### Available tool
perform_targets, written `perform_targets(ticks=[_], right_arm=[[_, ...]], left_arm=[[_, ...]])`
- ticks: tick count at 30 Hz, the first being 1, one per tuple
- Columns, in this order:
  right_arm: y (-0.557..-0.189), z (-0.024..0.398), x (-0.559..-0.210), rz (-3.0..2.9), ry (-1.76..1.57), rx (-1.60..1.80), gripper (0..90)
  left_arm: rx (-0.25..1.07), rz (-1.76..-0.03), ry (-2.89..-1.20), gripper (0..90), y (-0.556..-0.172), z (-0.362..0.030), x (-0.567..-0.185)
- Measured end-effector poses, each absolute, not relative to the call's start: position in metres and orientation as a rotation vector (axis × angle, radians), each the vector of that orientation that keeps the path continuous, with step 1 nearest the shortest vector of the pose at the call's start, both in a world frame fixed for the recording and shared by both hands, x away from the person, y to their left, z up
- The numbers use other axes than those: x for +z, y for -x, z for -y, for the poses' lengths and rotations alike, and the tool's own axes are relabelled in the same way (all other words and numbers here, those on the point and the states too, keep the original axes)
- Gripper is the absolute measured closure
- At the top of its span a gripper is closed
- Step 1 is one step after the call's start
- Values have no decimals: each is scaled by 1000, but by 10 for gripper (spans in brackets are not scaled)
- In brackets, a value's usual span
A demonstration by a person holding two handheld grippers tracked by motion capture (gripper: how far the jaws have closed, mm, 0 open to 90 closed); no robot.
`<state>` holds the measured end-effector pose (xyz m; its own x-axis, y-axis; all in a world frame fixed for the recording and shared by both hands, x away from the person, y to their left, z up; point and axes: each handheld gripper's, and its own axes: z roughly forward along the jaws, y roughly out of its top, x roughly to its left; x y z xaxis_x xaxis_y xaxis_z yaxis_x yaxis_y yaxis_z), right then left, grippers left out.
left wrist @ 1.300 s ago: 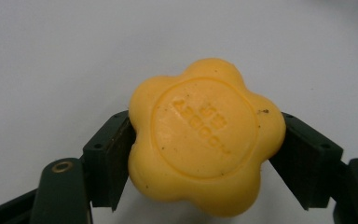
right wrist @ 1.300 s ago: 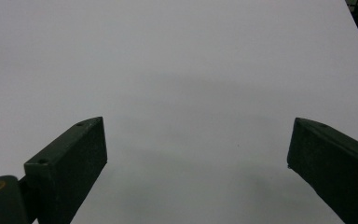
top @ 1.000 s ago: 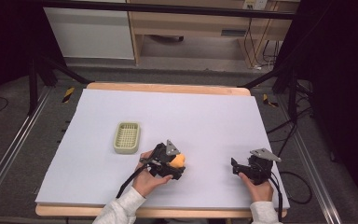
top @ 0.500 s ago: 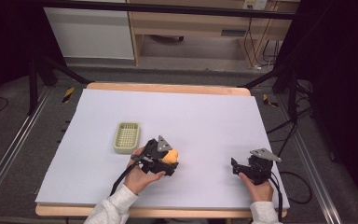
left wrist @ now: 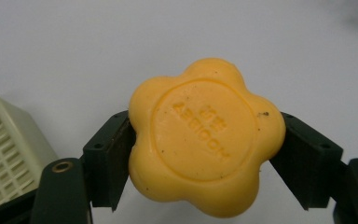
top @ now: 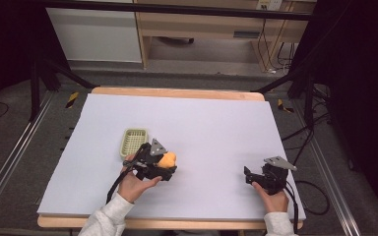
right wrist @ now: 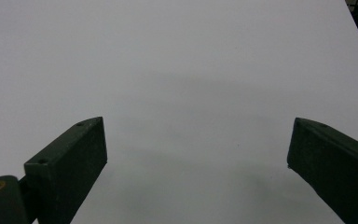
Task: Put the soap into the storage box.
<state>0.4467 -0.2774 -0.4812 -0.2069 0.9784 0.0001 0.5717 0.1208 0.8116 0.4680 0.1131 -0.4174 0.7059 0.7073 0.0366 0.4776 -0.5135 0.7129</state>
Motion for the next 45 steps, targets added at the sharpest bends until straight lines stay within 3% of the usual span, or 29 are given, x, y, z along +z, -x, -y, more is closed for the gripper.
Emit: perform_targets(ticks=[18, 45], right_arm=[[-447, 277, -481, -1846, -1499, 947, 52], [-447, 277, -481, -1841, -1498, 943, 53]], left_arm=[[499, -986, -2150, 263, -478, -157, -397], [547, -1131, -2106, 264, -509, -185, -396]])
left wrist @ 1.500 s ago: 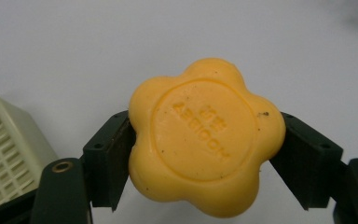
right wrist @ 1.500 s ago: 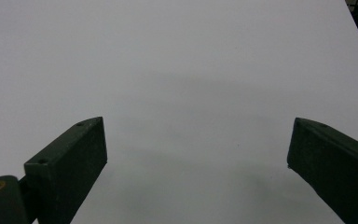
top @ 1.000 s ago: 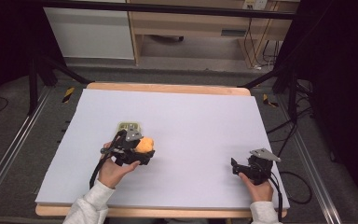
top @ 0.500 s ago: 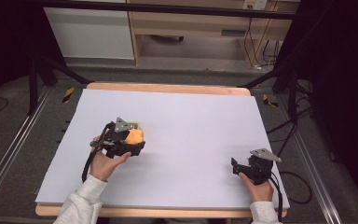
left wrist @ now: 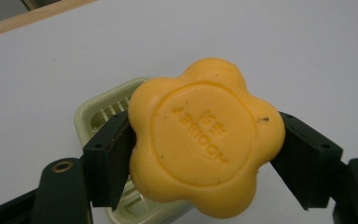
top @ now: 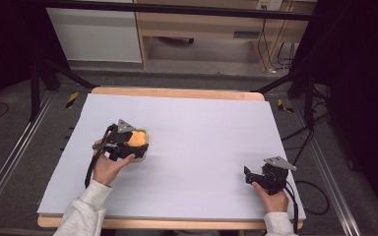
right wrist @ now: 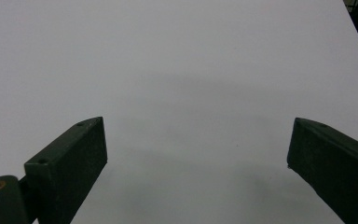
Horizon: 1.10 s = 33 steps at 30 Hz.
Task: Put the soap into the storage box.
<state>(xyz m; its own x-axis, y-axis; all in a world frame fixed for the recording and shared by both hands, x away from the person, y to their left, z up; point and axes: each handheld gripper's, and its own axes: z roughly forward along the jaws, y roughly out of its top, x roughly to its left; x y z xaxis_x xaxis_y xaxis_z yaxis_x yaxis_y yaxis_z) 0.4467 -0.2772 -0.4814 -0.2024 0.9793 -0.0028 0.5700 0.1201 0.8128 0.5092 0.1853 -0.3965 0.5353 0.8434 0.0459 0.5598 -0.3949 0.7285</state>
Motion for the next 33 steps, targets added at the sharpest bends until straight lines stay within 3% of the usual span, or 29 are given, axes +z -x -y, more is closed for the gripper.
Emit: perform_targets(ticks=[33], right_arm=[[-447, 277, -482, -1849, -1493, 937, 54]], left_arm=[[546, -1271, -2129, 266, -544, -200, -422]])
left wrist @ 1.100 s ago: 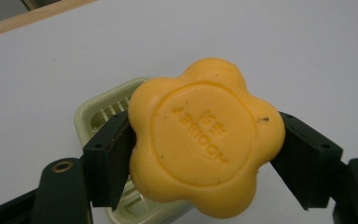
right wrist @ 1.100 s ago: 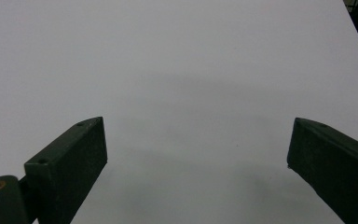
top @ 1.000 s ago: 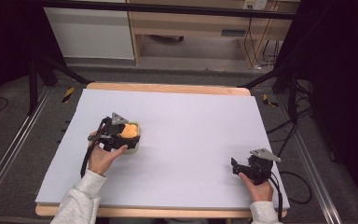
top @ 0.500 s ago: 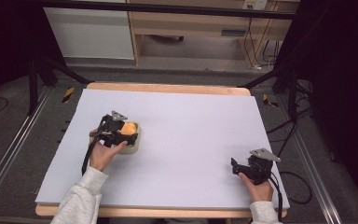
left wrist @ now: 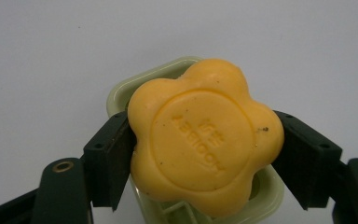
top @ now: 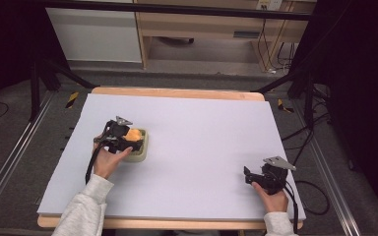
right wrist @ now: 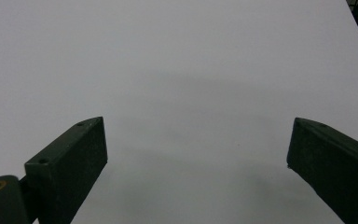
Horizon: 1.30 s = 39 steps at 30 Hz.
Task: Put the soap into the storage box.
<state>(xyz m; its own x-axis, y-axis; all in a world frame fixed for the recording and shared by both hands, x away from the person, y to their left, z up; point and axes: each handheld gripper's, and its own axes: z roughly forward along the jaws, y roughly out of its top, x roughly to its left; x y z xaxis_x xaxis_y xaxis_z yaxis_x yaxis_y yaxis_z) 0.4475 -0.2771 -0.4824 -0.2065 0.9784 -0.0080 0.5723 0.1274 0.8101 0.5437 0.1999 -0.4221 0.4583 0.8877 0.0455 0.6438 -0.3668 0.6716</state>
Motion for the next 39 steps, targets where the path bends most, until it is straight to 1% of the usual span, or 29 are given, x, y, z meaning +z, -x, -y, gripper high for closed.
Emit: perform_targets(ticks=[11, 26, 39], right_arm=[[-448, 277, -483, -1853, -1495, 939, 54], [-448, 276, -483, -1853, -1497, 936, 54], [-448, 277, -482, -1853, -1495, 936, 54]], left_arm=[[528, -1299, -2153, 267, -545, -202, -435], [503, -1304, -2179, 268, -545, -200, -441], [511, -1300, -2181, 266, -546, -197, -443]])
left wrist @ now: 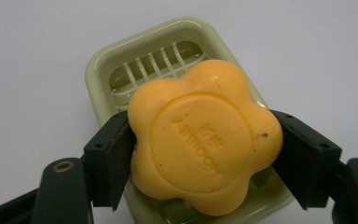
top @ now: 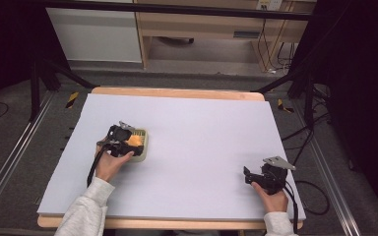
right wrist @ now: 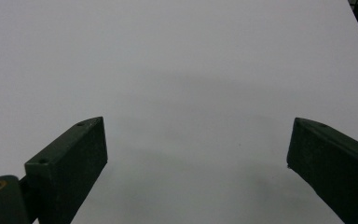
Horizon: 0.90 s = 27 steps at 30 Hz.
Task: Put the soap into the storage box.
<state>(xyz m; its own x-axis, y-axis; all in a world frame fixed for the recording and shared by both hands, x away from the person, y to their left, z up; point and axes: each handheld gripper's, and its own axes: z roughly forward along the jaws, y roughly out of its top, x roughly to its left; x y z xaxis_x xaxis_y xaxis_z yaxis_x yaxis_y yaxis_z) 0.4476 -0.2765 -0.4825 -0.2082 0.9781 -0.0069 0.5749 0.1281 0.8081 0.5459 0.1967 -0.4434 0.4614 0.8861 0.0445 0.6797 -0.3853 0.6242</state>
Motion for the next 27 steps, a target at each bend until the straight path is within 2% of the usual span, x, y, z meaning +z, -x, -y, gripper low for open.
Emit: perform_targets(ticks=[16, 27], right_arm=[[-448, 276, -482, -1854, -1493, 933, 54], [-447, 277, -482, -1852, -1492, 934, 54]], left_arm=[[544, -1312, -2165, 252, -546, -195, -444], [551, -1277, -2115, 244, -540, -200, -430]])
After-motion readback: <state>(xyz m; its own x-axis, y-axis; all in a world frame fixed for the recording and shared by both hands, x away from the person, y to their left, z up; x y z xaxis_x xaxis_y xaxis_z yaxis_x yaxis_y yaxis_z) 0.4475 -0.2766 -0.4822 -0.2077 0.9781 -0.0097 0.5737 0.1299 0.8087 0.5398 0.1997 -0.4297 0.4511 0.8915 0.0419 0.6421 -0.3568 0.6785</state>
